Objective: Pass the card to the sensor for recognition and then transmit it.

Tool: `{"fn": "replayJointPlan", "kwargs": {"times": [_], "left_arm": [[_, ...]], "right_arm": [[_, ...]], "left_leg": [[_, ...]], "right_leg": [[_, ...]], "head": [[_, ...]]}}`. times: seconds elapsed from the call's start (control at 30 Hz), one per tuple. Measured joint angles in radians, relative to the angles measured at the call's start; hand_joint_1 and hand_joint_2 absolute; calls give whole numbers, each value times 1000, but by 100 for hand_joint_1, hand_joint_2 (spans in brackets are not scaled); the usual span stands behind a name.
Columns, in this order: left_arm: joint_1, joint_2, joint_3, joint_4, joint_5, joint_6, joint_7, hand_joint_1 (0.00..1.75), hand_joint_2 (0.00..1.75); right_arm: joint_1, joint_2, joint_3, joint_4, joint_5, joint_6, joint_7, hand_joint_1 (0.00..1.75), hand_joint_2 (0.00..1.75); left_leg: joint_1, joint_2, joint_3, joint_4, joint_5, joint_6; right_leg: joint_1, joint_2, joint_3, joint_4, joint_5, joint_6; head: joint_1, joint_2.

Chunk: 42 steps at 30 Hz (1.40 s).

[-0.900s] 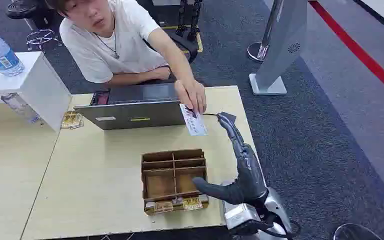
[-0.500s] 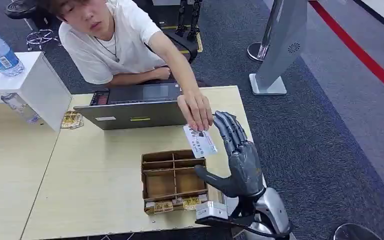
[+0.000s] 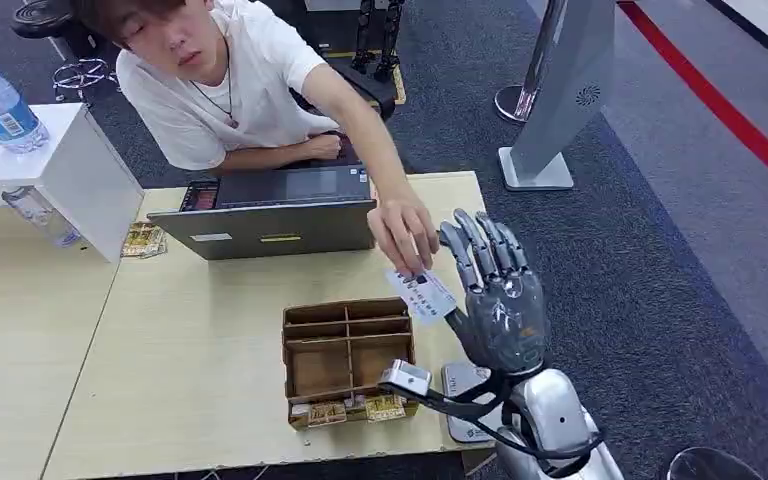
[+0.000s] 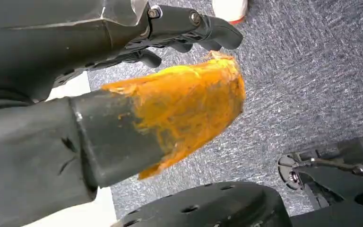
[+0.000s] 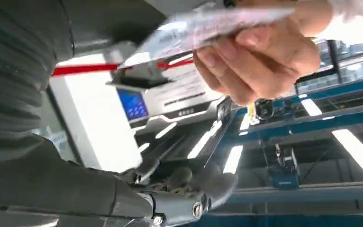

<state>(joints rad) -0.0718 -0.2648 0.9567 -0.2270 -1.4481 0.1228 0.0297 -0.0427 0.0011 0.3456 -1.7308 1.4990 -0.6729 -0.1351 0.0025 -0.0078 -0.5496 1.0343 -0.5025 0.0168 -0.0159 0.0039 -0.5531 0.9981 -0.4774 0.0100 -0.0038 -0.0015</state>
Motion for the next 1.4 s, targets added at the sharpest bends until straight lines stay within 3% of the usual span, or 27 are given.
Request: {"fn": "replayJointPlan", "kwargs": {"times": [0.1, 0.77, 1.07, 1.27, 1.4], "left_arm": [[0, -4, 0, 0, -6, -5, 2, 0, 0], [0, -5, 0, 0, -4, -6, 2, 0, 0], [0, -5, 0, 0, 13, 2, 1, 0, 0], [0, -5, 0, 0, 24, 5, 0, 0, 0], [0, -5, 0, 0, 29, 7, -1, 0, 0]], "right_arm": [[0, 0, 0, 10, 53, -11, 33, 175, 175], [22, 6, 54, -22, 42, -18, 97, 175, 175], [80, 22, 64, -37, -220, -18, -28, 175, 175], [105, 21, 63, -37, -382, -11, -45, 175, 175], [122, 19, 60, -42, -527, 44, -82, 175, 175]], "left_leg": [[0, 0, 0, 0, 0, 0], [0, 0, 0, 0, 0, 0], [0, 0, 0, 0, 0, 0], [0, 0, 0, 0, 0, 0], [0, 0, 0, 0, 0, 0]], "right_leg": [[0, 0, 0, 0, 0, 0], [0, 0, 0, 0, 0, 0], [0, 0, 0, 0, 0, 0], [0, 0, 0, 0, 0, 0], [0, 0, 0, 0, 0, 0]], "head": [[0, 0], [0, 0], [0, 0], [0, 0], [0, 0]]}}
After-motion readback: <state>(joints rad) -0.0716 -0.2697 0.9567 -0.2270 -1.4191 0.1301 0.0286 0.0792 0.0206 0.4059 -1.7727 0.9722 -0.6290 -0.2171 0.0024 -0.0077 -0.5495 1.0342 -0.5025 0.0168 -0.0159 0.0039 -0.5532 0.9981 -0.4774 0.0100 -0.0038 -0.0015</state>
